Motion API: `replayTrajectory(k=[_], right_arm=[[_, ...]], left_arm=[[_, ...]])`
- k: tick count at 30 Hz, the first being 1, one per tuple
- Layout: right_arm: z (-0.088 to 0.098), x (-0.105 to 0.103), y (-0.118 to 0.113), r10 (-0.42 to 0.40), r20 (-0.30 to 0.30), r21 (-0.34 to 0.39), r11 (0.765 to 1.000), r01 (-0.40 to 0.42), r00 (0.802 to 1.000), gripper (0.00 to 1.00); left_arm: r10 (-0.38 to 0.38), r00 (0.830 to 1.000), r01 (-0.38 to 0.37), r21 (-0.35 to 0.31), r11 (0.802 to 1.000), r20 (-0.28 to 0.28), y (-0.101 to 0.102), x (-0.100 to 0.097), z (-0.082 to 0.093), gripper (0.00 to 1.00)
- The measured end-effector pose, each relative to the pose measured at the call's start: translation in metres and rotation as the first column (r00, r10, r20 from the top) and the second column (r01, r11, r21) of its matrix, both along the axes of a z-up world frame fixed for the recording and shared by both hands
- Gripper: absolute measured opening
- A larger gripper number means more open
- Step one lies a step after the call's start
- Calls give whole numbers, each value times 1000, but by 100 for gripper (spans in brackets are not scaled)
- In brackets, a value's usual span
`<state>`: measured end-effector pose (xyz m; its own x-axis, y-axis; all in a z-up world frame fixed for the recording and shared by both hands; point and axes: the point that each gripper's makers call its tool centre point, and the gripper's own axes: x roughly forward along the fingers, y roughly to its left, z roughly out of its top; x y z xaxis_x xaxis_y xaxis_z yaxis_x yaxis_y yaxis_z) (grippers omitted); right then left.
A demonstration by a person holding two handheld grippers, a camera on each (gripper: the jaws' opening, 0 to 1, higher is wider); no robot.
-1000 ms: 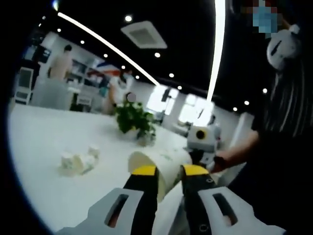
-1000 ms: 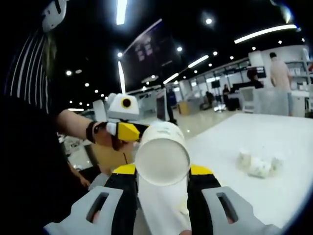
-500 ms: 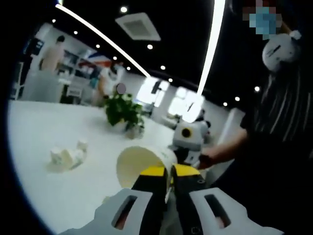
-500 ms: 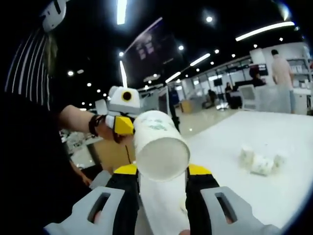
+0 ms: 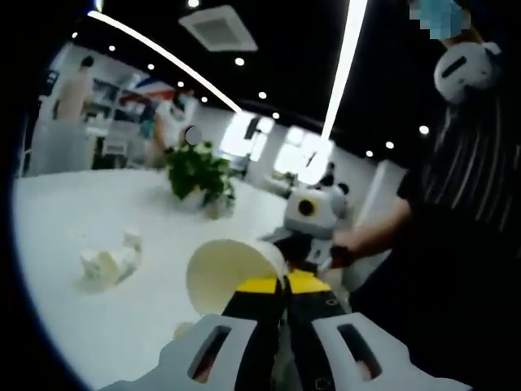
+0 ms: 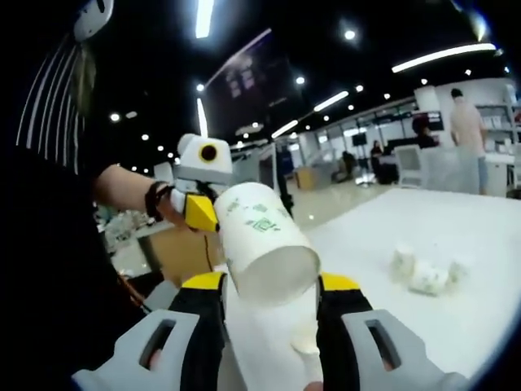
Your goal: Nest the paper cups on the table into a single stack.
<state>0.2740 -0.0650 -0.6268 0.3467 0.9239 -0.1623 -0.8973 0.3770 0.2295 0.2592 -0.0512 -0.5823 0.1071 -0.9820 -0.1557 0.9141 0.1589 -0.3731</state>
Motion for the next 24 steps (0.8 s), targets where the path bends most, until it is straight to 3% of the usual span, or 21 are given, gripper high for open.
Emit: replayTrajectory(k=[3,10,24], right_arm=[[-1,1,-6,-18,-1,0,1000,18,1000,45],[-2,9,-28,-67,18,-22,998,67,998,48],[3,32,-82,-222,45,-26,974,224,974,52]], left_arm=[[6,1000,-6,9,1000,-17,-2,3,-3,0],[23,1000,-23,12,1000,0,-5,8,-2,0],[39,999,-39,51,998,4,-3,10,-8,0]])
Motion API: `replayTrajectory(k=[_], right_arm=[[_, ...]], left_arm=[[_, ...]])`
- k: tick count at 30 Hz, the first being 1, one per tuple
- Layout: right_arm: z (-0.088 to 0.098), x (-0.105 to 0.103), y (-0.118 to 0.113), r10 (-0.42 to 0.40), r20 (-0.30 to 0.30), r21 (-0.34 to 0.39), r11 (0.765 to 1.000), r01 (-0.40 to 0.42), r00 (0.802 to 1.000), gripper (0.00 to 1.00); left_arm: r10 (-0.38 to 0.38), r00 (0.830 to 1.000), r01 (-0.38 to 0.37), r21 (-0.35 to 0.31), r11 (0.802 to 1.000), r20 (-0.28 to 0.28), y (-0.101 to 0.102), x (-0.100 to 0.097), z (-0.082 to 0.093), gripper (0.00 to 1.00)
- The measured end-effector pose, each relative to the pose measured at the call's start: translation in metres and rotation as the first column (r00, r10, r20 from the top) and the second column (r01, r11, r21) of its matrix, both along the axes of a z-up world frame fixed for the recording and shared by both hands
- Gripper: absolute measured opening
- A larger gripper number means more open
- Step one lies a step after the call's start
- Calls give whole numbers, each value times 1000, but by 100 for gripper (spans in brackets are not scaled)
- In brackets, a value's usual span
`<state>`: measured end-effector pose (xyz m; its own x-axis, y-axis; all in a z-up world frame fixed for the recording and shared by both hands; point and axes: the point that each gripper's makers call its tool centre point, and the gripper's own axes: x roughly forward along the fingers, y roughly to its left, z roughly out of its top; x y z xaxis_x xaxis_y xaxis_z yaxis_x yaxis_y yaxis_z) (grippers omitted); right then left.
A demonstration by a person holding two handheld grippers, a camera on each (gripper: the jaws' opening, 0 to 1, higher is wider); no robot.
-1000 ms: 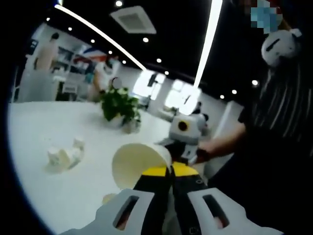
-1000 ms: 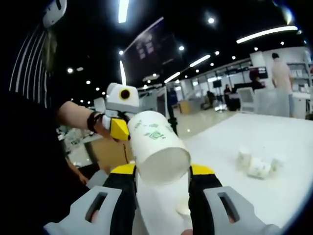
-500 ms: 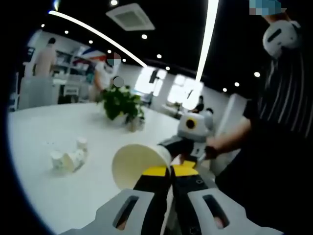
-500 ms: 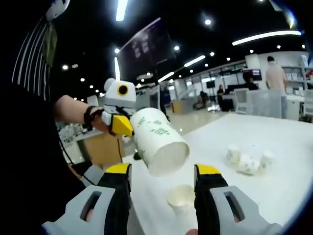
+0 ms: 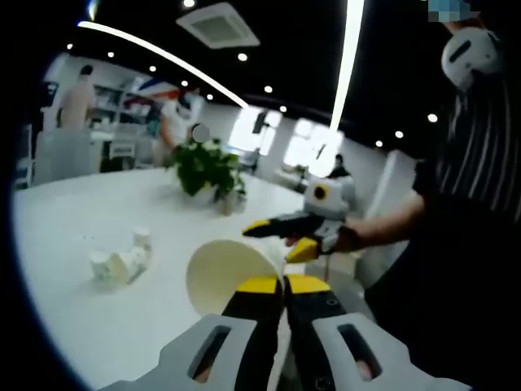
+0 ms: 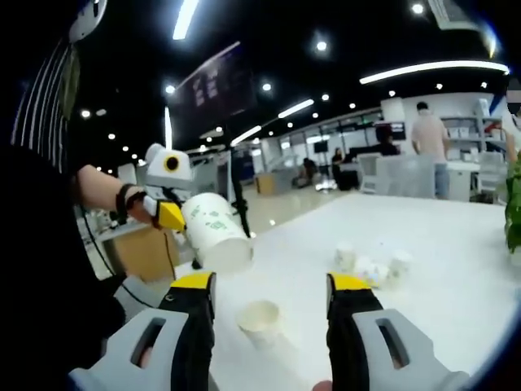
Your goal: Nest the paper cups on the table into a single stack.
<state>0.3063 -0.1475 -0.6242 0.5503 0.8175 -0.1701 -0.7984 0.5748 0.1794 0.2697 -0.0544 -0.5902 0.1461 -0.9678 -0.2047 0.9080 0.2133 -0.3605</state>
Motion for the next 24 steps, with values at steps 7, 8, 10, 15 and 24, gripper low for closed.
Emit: replayTrajectory(k=[7,8,10,15,24], right_arm=[[4,16,-20,-60,22,-27,998,61,998,52],[4,17,-21,-65,26,-36,997,66,998,52],[3,19,-24,-71,27,-46,996,72,997,52],[3,23,-28,-89,41,-55,994,91,995,54],[-2,28,-33,-128,41,-68,989,131,991,61]], left_arm=[[6,1000,-6,23,1000,-7,1,0,-6,0],[7,1000,-6,36,999,-10,2,0,-10,0],[12,1000,-12,73,997,-11,4,1,-18,0],[18,994,-38,188,981,109,11,9,-32,0],[-15,993,-10,204,979,121,9,6,-34,0]])
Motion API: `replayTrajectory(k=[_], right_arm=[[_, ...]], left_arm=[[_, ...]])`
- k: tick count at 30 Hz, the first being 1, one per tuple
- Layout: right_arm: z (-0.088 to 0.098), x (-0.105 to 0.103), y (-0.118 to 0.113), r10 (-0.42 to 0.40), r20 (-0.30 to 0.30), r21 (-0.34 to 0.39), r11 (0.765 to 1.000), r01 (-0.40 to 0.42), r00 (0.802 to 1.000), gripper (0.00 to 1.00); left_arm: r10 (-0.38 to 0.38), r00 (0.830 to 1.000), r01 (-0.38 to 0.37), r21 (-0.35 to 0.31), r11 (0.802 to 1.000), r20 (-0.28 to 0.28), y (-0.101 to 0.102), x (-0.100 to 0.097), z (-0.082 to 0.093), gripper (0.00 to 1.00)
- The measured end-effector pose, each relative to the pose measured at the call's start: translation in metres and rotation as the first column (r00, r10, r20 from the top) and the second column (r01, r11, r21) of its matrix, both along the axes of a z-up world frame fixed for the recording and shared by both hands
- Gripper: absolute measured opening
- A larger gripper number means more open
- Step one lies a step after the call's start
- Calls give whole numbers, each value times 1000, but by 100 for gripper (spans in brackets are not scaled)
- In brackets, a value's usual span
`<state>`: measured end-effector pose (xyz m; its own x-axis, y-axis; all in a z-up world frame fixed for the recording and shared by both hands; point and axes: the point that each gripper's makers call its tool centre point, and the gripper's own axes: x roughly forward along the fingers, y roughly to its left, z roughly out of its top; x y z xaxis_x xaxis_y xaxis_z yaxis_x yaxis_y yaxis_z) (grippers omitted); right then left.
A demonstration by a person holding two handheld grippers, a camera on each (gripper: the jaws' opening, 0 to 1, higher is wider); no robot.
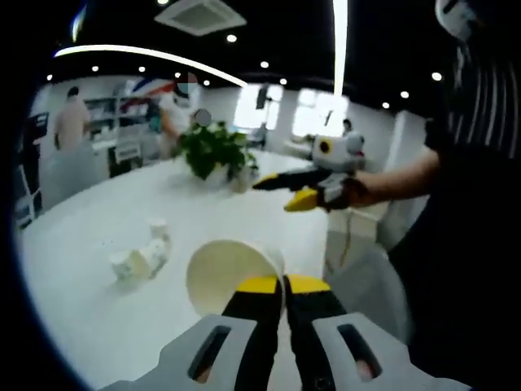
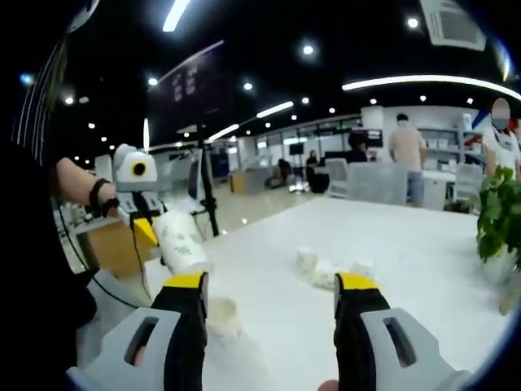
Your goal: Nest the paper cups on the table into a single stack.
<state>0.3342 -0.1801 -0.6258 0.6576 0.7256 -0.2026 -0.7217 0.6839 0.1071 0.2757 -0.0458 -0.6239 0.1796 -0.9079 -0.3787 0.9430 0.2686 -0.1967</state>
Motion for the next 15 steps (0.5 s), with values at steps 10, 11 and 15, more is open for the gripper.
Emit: replayTrajectory(k=[10,11,15], right_arm=[[0,4,-11,-48,13,-39,998,48,999,67],[0,4,-11,-54,14,-44,998,55,998,68],[0,7,-15,-80,31,-80,993,82,996,71]], left_arm=[[-29,998,24,91,996,57,6,4,-4,0],[-34,998,28,93,995,59,6,3,-4,0],[-55,996,46,136,990,68,9,2,-11,0]])
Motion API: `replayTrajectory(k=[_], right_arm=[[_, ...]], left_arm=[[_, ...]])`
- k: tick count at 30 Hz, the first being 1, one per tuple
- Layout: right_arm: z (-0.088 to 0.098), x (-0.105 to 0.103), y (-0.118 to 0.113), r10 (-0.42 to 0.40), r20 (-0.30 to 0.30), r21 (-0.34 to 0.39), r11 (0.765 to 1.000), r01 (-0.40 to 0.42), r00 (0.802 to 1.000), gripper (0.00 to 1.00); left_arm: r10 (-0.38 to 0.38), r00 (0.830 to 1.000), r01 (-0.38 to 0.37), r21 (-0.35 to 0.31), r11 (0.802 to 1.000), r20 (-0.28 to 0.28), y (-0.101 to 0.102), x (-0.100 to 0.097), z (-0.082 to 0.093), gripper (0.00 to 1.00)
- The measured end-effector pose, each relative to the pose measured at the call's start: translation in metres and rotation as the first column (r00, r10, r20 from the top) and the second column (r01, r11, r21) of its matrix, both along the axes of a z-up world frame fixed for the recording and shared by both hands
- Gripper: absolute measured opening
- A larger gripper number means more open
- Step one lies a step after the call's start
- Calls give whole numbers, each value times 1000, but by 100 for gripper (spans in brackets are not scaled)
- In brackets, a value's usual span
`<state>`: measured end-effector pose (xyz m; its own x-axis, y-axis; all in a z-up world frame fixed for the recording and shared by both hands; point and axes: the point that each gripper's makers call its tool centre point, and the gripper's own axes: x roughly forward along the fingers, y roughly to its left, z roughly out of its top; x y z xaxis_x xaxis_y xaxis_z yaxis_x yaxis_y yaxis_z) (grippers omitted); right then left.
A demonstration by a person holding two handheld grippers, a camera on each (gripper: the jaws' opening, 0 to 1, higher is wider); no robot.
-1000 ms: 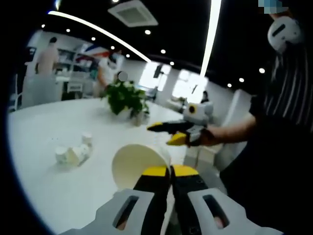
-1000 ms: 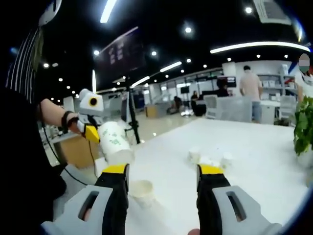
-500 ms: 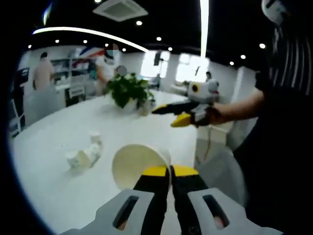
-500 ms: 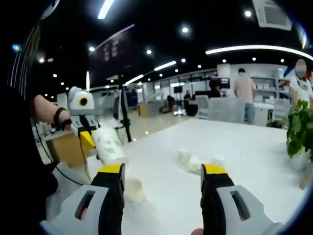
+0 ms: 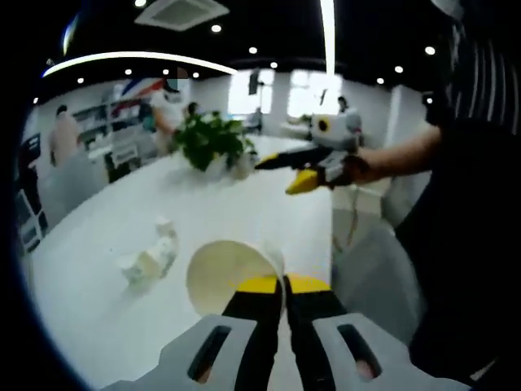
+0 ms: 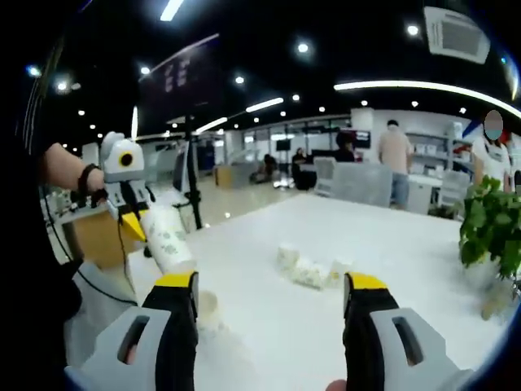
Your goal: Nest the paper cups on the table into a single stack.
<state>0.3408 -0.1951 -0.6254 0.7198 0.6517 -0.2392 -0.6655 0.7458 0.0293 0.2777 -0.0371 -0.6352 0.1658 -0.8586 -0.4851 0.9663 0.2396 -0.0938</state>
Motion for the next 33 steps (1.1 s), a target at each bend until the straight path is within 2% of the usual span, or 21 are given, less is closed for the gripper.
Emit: replayTrajectory(k=[5,9,16,20,23,33], right_arm=[[-7,1,-6,-22,-2,-41,999,21,1000,74],[-12,1,-9,-42,-21,-29,999,42,999,82],[-17,0,-12,-63,-42,-16,998,63,997,89],[-15,1,-14,-75,-30,-12,997,74,997,92],[-15,3,-16,-93,-30,9,996,93,995,100],[-20,1,-19,-105,-41,31,994,106,994,100]], left_arm=[[-12,1000,12,31,999,8,2,0,-4,0],[-18,1000,18,63,998,10,7,0,-8,0],[-34,999,34,124,992,-6,14,-3,-17,0],[-41,999,41,134,990,-5,16,-4,-19,0],[-51,999,51,149,987,-1,17,-4,-20,0],[-88,996,83,194,978,20,15,-1,-20,0]])
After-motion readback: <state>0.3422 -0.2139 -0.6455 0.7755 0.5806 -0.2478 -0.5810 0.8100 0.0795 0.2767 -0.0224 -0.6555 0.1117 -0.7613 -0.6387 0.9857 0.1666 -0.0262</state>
